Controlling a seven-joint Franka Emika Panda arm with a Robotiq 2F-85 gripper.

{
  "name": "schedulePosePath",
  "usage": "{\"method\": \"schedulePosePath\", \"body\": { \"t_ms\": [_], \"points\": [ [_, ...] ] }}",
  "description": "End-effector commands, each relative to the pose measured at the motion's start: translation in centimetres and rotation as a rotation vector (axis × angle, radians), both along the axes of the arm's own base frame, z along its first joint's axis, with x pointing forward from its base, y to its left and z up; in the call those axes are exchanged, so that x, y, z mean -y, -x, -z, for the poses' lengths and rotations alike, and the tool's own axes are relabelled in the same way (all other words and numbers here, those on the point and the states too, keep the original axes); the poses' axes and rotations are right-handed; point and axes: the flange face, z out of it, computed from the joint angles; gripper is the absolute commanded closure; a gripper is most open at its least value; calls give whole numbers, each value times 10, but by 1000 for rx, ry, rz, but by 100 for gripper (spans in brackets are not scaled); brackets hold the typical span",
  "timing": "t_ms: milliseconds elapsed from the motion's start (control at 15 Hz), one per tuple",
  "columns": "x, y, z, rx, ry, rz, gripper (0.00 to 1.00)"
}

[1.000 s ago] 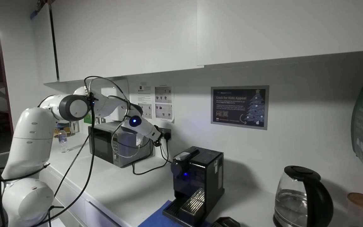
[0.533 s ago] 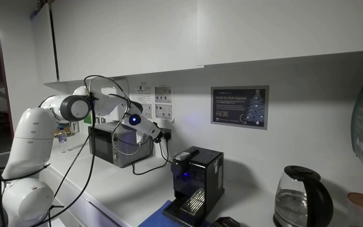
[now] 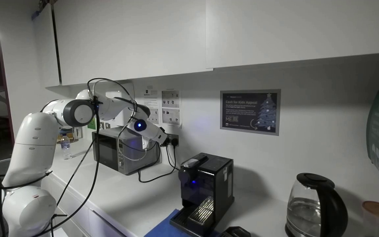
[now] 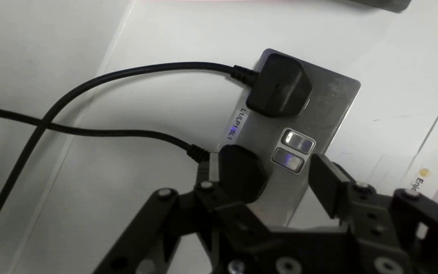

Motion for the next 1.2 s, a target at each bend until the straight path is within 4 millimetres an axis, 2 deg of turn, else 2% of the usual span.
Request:
{"method": "schedulePosePath", "body": {
  "t_ms": [0,267,333,400,467,533,1133],
  "points": [
    [-2,1,-6,22,-5,12,65],
    [-2,4,-5,20,-6,11,95],
    [-1,6,-5,19,-7,11,100],
    [0,8,-4,15,-4,7,100],
    [0,2,3,-1,-12,7,93],
    [0,2,4,-2,-12,7,99],
    [0,2,4,-3,-12,7,99]
  ]
}}
